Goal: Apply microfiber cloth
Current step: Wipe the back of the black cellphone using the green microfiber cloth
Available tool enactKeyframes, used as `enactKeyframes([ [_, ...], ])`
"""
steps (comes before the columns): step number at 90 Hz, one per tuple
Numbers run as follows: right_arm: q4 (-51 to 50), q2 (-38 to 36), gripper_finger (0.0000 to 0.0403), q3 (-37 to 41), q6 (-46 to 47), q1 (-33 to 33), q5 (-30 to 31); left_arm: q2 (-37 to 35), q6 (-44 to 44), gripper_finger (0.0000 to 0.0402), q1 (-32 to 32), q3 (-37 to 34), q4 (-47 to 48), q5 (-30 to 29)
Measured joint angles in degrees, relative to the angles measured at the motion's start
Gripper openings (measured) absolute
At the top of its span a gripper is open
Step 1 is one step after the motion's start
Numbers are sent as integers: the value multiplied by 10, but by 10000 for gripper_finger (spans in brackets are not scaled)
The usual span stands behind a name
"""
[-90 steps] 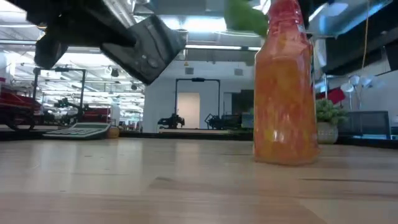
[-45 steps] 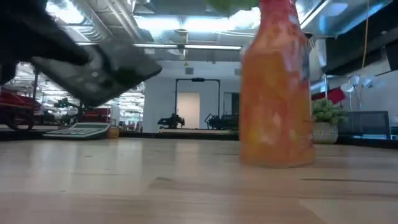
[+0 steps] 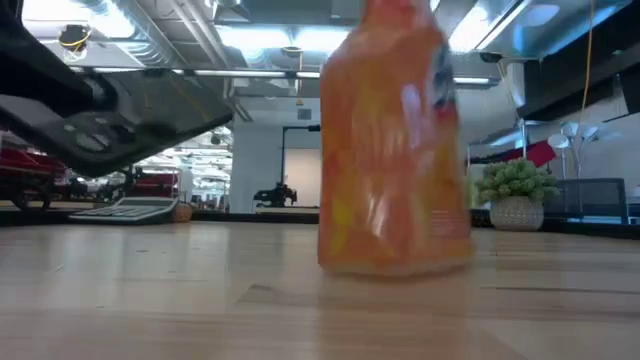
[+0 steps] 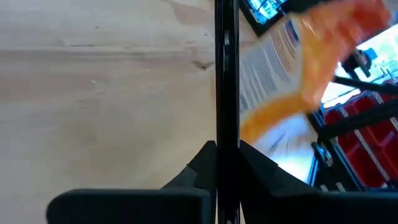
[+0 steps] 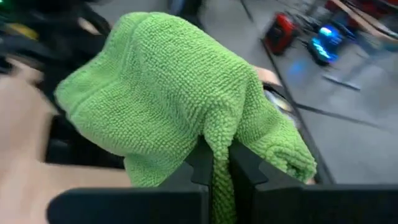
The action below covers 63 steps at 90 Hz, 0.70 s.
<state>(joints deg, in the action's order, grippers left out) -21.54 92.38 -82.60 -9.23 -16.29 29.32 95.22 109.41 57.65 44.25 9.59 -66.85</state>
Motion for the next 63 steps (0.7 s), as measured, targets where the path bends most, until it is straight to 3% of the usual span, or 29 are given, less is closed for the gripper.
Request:
enactKeyframes([
  [16,-14,-42,3,4,-10,7,16,0,-8,17,-4,0,2,0],
  [29,-44,-77,3,2,33,4,11,0,-15,17,-8,0,1,1],
  [52,-2,-87,3,2,119,-47,-134,0,-29,17,-13,0,0,2],
  [63,55,-60,3,2,122,-91,-155,0,-30,17,-14,0,0,6],
])
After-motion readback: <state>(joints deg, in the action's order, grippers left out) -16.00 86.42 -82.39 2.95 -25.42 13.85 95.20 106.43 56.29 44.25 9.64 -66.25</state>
